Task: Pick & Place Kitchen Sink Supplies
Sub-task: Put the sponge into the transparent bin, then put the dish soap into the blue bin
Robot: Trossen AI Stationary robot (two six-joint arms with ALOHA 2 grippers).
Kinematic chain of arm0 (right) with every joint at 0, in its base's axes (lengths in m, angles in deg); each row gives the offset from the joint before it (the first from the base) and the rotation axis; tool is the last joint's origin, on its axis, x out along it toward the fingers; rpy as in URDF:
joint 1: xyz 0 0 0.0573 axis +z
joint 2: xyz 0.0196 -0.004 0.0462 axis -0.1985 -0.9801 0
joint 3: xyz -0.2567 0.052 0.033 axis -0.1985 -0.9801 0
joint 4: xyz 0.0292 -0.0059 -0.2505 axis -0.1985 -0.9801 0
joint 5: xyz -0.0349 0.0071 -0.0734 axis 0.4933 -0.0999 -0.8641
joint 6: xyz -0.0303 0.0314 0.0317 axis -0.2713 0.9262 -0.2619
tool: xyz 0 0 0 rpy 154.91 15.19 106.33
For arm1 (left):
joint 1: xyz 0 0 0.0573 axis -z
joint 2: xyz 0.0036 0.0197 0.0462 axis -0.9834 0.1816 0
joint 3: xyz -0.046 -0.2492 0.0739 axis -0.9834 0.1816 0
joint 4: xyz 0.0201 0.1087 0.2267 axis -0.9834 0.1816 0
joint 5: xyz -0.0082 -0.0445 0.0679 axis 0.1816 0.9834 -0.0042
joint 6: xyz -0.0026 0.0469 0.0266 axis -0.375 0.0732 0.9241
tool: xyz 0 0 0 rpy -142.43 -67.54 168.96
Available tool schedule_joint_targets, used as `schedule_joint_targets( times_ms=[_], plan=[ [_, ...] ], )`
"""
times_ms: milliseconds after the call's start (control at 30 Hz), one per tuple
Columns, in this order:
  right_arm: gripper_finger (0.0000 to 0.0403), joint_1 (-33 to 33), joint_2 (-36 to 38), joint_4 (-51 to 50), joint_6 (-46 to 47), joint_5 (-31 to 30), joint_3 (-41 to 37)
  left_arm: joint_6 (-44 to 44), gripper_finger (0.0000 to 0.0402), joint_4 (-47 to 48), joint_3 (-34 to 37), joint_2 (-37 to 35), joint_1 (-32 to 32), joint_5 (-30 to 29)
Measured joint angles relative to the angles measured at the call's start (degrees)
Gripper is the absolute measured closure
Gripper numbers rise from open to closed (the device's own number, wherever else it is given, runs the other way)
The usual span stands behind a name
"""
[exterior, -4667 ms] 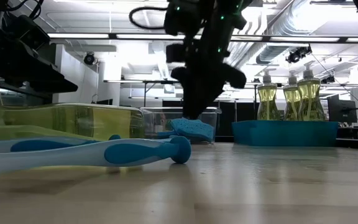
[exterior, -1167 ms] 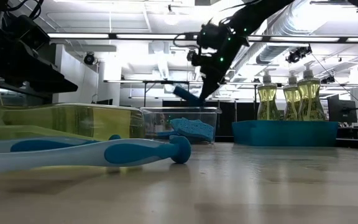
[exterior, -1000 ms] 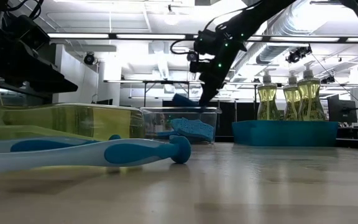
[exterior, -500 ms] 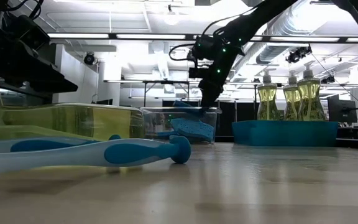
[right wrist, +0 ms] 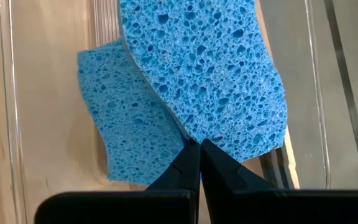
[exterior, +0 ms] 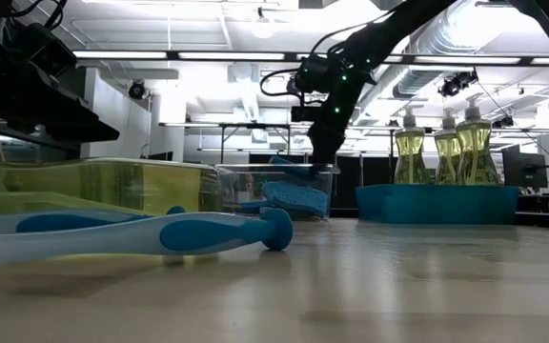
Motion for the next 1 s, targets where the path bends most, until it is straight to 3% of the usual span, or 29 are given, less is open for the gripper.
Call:
schedule_joint_targets(
  times_ms=[267,700,1000],
  plan=[
    [0.0393,0.00,0.02,0.00,0.11,-0.72,0.00,0.01,0.0151,0.00,0.00,0.00,0.00,0.00],
    [0.0263,0.00,0.04,0.03,1.07,-0.76,0.00,0.02,0.0151,0.02,0.02,0.02,0.00,0.00],
    [0.0253,0.00,1.51,-0.55,0.98,-3.58,0.00,0.01,0.0151,0.02,0.01,0.02,0.00,0.00]
  ],
)
